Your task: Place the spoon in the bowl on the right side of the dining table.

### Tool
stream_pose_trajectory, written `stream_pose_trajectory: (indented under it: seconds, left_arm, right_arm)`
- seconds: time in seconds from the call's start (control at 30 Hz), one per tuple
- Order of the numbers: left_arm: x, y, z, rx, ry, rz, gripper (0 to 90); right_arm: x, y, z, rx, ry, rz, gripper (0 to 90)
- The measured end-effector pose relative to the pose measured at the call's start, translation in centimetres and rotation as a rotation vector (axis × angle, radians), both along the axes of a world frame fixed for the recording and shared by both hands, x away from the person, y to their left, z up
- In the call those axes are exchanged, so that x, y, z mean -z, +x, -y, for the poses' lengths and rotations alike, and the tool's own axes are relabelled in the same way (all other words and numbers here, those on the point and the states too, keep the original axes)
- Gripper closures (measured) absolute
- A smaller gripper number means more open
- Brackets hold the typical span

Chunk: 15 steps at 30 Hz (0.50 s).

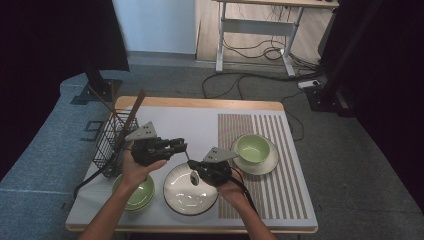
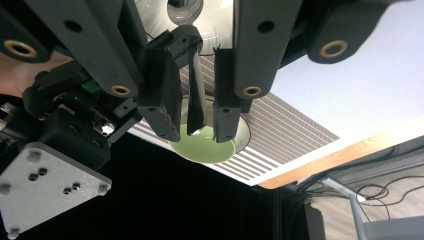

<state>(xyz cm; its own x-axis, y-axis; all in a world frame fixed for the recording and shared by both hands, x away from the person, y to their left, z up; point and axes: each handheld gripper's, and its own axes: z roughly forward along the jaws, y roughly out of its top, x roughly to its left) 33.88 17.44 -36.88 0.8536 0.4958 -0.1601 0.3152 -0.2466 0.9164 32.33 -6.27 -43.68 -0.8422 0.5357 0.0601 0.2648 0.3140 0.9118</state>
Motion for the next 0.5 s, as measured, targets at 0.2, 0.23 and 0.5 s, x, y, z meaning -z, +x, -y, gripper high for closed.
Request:
stream_pose_trajectory:
  seconds: [0.2,0.23,0.5]
  left_arm:
    - [0.07,0.04,-0.01,-0.006,0.004,0.002,69.2]
    - [0.06,0.03,-0.01,-0.006,0.003,0.002,68.4]
    - [-0.34,-0.1,-0.5,-0.028,-0.001,0.018,58.4]
  right_arm:
    - [-0.04,0.02,0.2,0.007,0.003,0.004,89.7]
    - [-0.04,0.02,0.21,0.007,0.003,0.006,89.8]
    - [-0.06,0.08,0.48,0.011,0.006,0.007,89.8]
